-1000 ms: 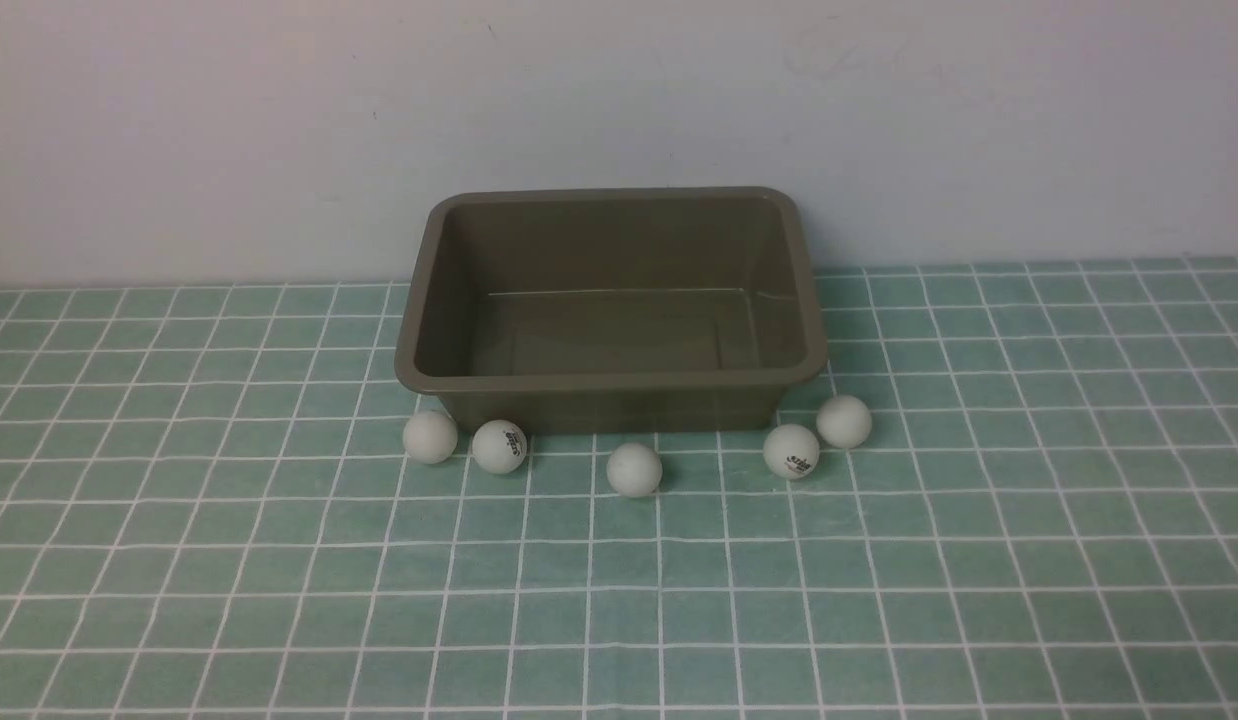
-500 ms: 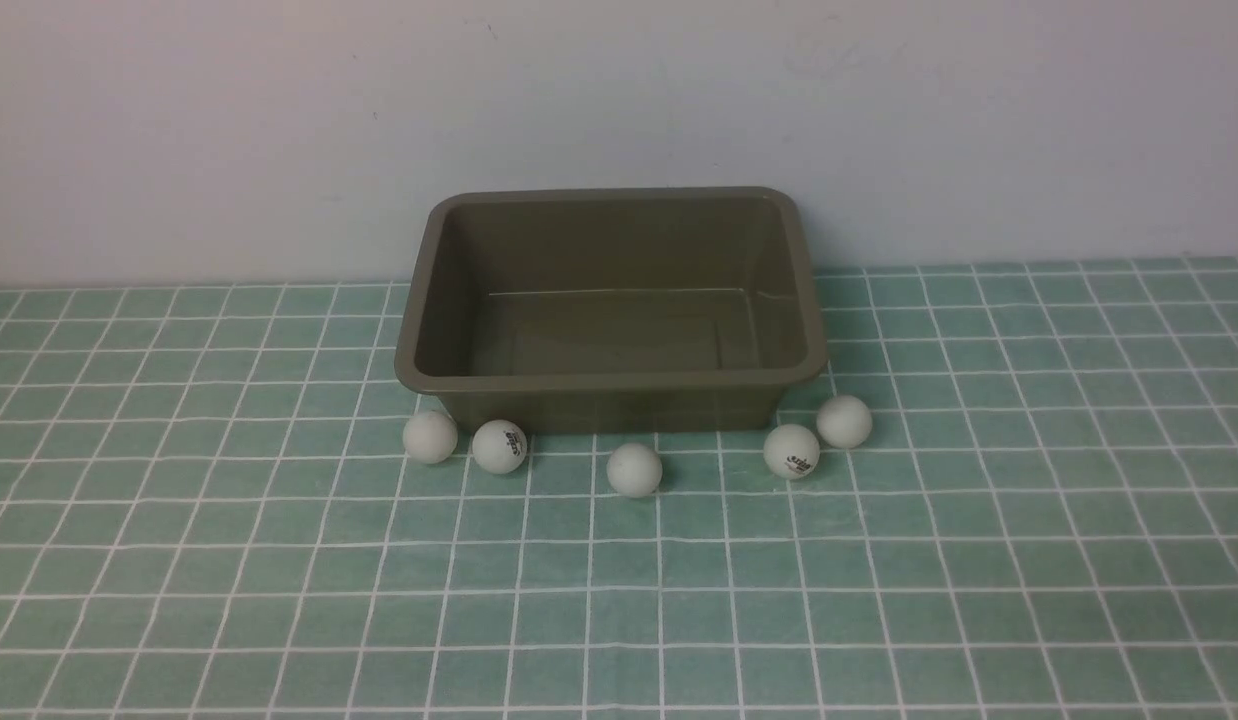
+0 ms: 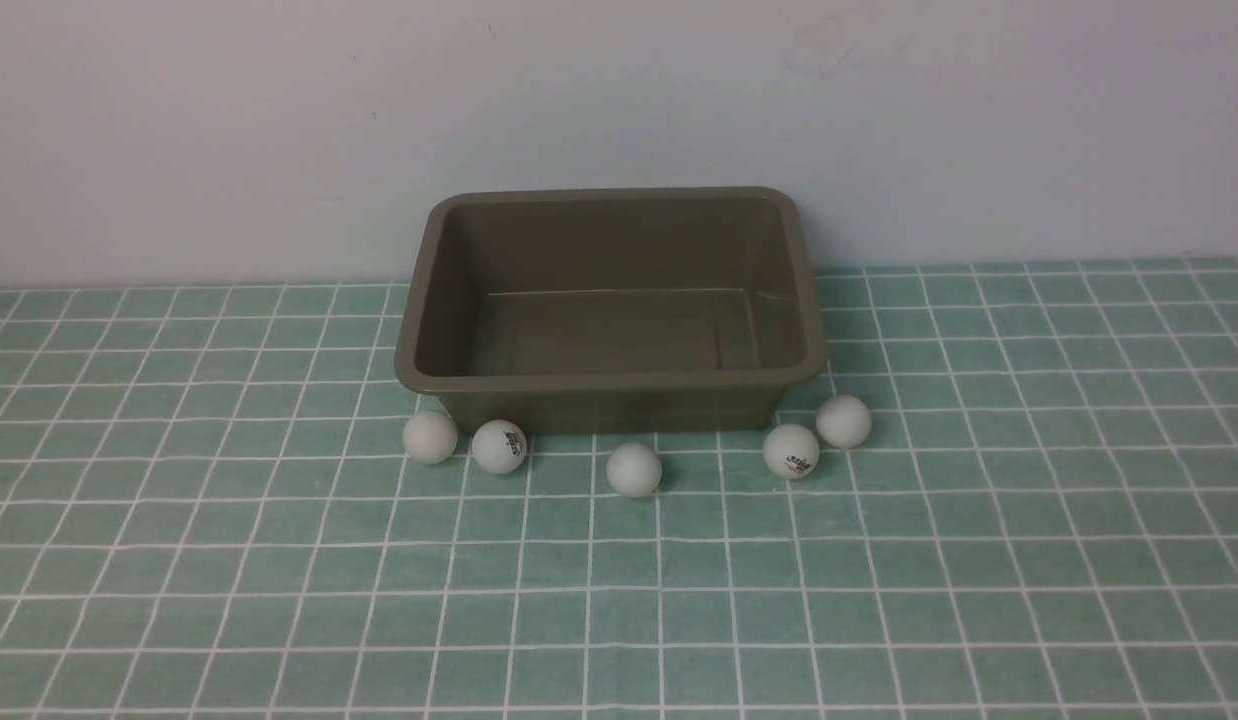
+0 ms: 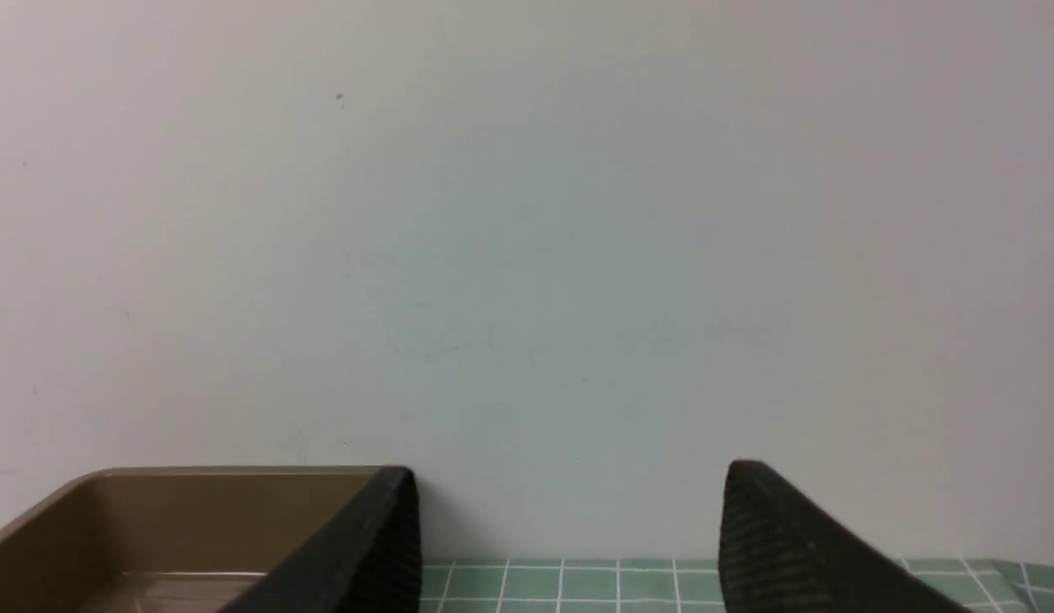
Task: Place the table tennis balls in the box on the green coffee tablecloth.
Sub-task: 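Reach for and grasp a ping pong ball on the table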
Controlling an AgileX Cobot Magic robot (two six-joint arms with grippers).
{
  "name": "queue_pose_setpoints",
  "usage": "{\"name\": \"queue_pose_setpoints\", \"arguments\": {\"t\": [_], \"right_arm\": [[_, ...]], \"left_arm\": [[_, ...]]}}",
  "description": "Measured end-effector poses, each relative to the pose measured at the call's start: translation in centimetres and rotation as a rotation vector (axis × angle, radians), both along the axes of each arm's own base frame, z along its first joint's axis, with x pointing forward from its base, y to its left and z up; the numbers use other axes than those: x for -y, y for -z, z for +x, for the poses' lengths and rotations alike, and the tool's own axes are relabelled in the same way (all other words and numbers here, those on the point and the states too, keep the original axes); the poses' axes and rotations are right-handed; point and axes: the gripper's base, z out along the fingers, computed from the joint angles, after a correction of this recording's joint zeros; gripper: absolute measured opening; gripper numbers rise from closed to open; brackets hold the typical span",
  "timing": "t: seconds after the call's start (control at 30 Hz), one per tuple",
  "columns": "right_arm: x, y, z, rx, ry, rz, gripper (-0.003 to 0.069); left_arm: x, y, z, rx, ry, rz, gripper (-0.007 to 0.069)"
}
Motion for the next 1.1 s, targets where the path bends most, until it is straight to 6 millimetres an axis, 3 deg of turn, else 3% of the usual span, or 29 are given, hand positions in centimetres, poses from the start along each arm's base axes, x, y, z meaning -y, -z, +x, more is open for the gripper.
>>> {"name": "queue_pose_setpoints", "arguments": {"t": [0.27,0.57,1.1], "right_arm": [[-0.4,-2.5,-2.2,-0.033,-0.034,-0.014,0.0432],[-0.6,-3.3,-3.6,-0.096,-0.058,-0.031,0.0432],[-1.5,-3.3,-3.8,-0.111,-0.168,0.071,0.0432]], "left_arm": [[0.0,0.0,0.0,0.000,0.000,0.000,0.0438],[0.0,0.0,0.0,0.000,0.000,0.000,0.0438],[0.0,0.0,0.0,0.000,0.000,0.000,0.0438]]}}
